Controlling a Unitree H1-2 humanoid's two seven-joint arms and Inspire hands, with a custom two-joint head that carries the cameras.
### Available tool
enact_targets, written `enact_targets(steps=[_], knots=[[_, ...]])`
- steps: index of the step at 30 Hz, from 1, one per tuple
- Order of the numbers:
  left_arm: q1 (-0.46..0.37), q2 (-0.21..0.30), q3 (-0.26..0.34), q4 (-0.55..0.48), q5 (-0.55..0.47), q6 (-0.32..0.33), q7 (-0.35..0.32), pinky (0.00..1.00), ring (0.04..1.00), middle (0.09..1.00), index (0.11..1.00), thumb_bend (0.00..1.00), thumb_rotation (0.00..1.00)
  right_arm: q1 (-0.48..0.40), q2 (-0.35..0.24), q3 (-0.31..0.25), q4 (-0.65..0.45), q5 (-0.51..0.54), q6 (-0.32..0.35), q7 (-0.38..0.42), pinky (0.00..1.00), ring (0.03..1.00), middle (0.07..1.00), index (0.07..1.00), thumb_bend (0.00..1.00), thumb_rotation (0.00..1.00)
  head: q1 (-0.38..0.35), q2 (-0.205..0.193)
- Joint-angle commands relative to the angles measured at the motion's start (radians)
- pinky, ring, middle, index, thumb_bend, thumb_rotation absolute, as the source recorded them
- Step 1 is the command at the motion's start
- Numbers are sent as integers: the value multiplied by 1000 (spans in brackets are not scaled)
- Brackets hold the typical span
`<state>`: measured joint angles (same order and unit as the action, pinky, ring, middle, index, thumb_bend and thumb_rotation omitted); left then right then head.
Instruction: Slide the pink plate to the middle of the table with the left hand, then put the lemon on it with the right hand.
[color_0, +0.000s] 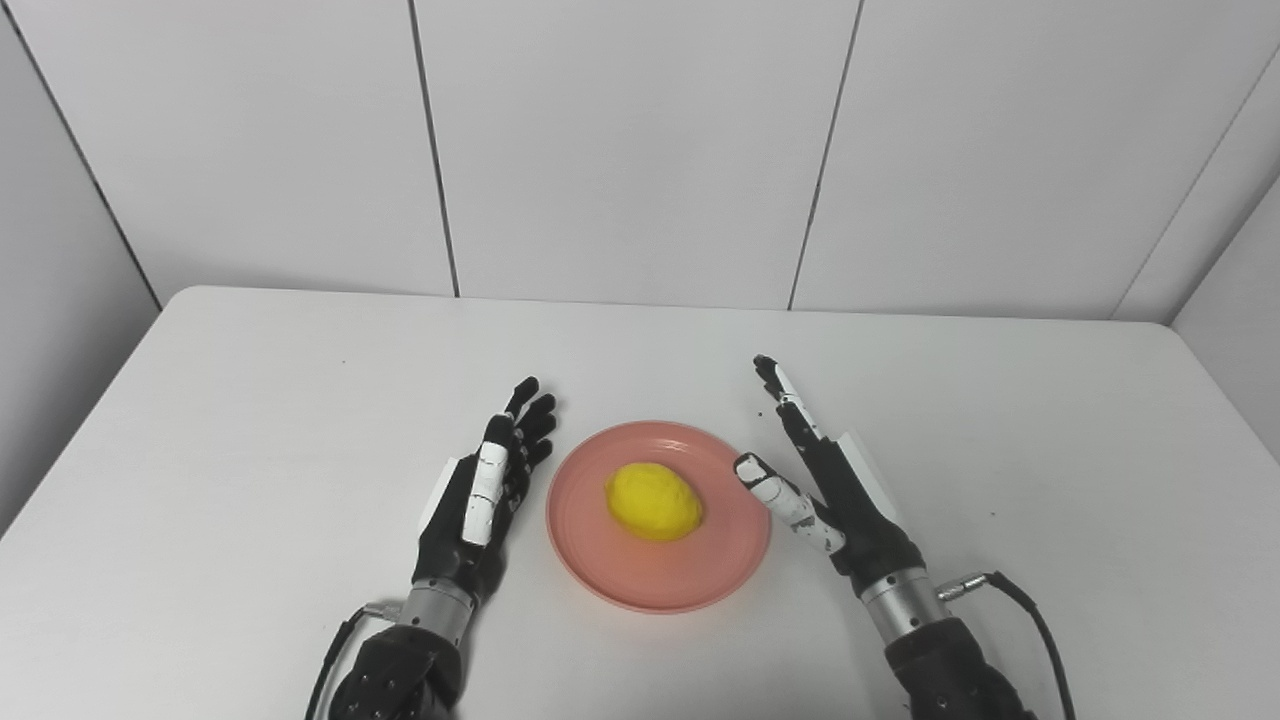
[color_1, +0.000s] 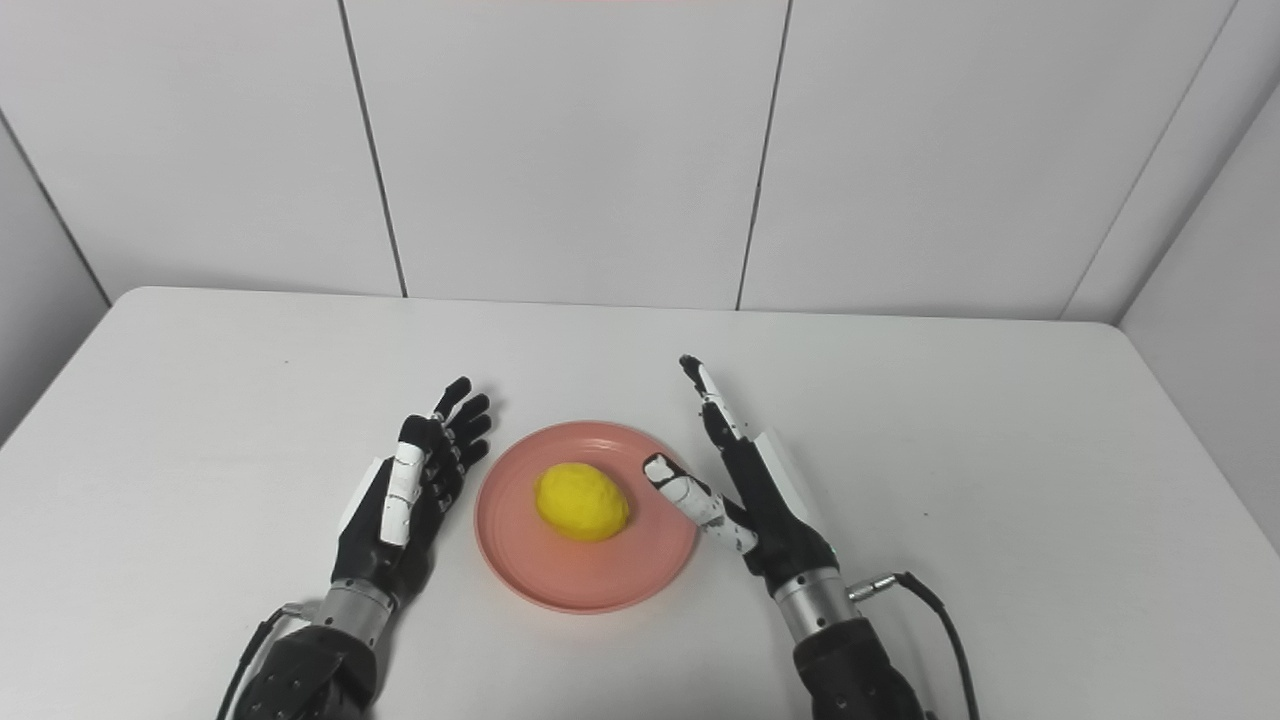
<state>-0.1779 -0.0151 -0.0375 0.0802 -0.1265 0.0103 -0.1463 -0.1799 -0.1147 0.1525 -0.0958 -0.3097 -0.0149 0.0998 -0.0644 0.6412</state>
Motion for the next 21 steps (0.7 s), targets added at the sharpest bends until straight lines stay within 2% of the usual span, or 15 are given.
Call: enact_targets(steps=[1, 10, 15, 21], knots=[[9, 6, 4, -12, -5, -31, -3, 967, 961, 953, 950, 819, 1000, -19, 11, -14, -7, 23, -29, -21, 992, 1000, 1000, 1000, 598, 1000, 3, -1], [-4, 17, 4, -7, 2, -36, -5, 962, 958, 953, 954, 818, 1000, -10, 53, -53, 29, 87, 18, -25, 982, 1000, 1000, 1000, 650, 1000, -3, -1], [-11, 7, 5, 18, 14, -62, 9, 960, 957, 952, 956, 817, 1000, -4, 66, -59, 35, 106, 37, -20, 994, 1000, 1000, 1000, 678, 1000, -3, 1], [-7, 13, -14, 35, 14, -72, -12, 996, 984, 973, 969, 845, 1000, 0, 89, -73, 45, 171, 59, -5, 990, 1000, 1000, 1000, 653, 985, -2, 1]])
